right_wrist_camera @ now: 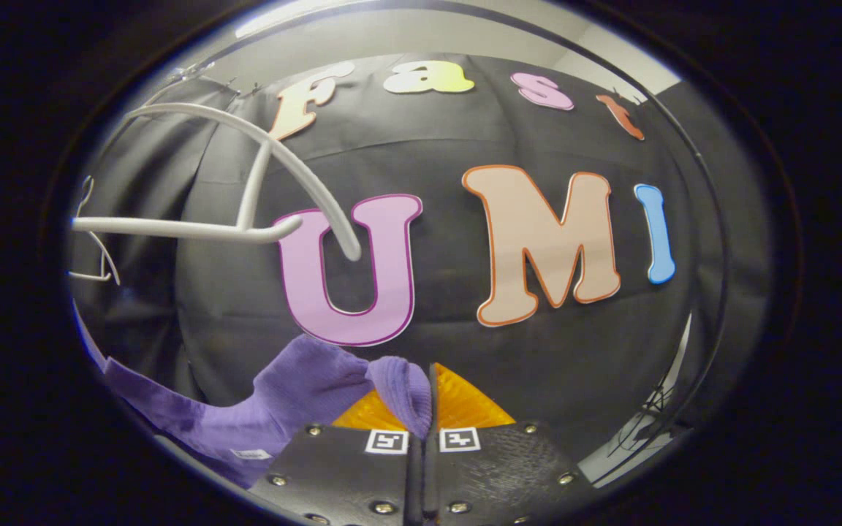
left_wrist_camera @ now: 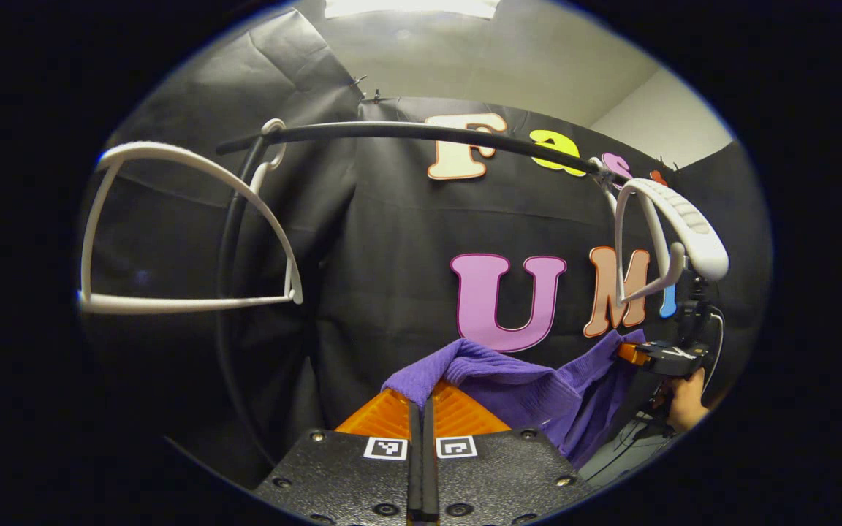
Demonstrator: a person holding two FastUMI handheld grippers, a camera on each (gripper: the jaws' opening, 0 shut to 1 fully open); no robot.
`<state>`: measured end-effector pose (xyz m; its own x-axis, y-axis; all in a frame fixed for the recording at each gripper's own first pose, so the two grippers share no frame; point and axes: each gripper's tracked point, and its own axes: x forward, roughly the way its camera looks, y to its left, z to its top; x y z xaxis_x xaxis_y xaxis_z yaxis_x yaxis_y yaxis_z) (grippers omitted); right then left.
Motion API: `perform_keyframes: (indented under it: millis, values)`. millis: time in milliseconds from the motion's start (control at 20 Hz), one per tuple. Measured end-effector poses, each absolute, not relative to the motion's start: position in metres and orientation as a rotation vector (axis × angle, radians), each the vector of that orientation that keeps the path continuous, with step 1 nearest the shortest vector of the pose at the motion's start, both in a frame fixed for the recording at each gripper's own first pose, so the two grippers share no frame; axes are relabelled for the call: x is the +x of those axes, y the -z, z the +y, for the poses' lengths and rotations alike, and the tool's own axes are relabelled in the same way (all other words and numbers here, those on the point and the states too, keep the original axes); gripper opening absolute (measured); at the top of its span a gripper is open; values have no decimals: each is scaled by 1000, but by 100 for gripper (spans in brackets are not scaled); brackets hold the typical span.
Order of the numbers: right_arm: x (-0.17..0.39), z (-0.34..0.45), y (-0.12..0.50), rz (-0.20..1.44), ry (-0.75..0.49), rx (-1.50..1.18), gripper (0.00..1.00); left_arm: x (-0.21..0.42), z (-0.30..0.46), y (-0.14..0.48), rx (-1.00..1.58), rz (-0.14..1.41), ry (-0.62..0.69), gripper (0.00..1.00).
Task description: Grasp the clothes on the hanger with both hands and then place them into the laundry hamper below.
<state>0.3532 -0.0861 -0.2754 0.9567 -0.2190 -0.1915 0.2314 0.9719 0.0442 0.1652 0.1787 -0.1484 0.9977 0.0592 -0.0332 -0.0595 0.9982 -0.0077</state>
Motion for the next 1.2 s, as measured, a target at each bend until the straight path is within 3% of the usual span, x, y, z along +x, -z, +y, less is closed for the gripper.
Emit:
perform_keyframes:
  millis: [550,1000,1200]
  values:
    - [254,-65,239,156,178,96,1,106,153,148,-53,-10,7,0]
    - [187,-33,221,125,166,134,1,98,108,169,-41,20,75,0]
    - [171,-11,225,154,102,204,0,100,80,182,-63,43,124,0]
